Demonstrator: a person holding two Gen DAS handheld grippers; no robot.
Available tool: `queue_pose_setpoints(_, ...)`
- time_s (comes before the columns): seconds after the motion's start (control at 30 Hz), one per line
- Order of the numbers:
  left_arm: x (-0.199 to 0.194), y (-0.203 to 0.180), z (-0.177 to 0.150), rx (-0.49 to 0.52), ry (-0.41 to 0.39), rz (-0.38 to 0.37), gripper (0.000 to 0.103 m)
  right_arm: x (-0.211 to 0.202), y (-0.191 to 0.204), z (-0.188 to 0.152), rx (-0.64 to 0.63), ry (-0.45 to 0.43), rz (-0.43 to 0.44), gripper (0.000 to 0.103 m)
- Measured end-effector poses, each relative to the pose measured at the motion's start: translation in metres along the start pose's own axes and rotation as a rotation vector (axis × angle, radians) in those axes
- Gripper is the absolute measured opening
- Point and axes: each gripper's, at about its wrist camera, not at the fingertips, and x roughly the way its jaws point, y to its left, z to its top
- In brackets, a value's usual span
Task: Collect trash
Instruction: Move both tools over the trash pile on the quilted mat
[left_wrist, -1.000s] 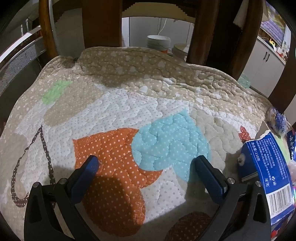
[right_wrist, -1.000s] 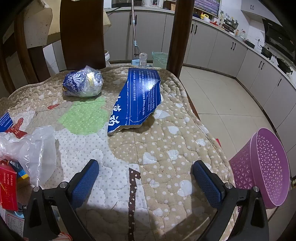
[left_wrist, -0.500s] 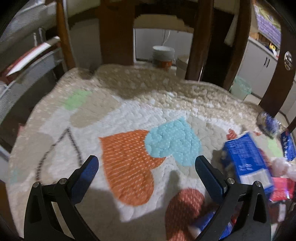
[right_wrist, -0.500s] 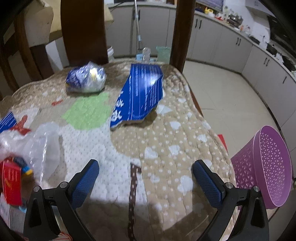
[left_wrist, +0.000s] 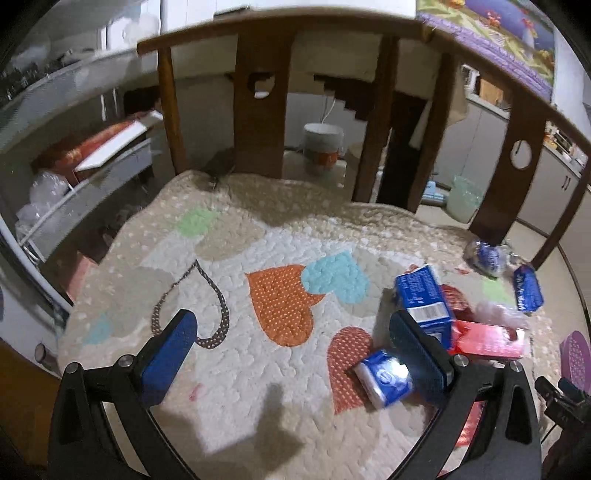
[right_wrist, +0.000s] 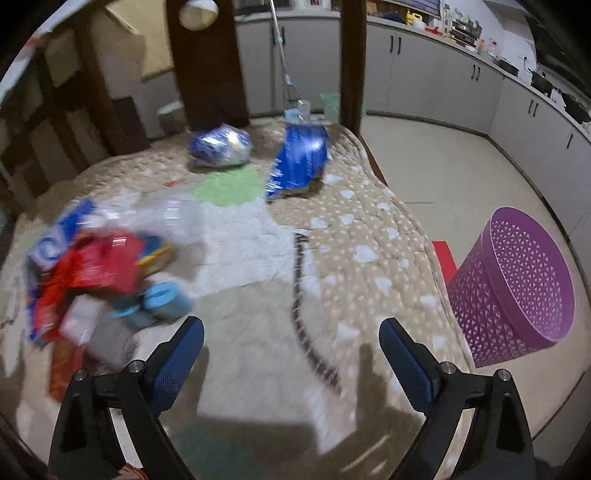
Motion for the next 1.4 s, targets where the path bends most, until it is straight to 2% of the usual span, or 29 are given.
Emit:
queue_pose_setpoints(0.23,-0.058,-0.024,-0.003,0.091,-0.079,-0.011,0.103,-0.073,0.025,-0.010,-0.040,-0.126,0.052,0.098)
queue_pose_setpoints(0.57,-0.101,-0.059,-0.012,0.181,-0.127,-0.054,0.103,-0.121,0.045,-0.024,-0.042,-0.211,0.107,0.098)
queue_pose_setpoints(1.13,-0.111,-0.065,-0.019,0.200,-0.121,-0.055,0.103,-0.138,0.051,-0.034,-0.055,-0.256,0.107,0.098)
queue_pose_setpoints(1.4,-0.107,-0.068,-0.021,0.203,-0.103,-0.062,0.103,-0.135,0.050,-0.035,-0.054,-0.250,0.108,0.098)
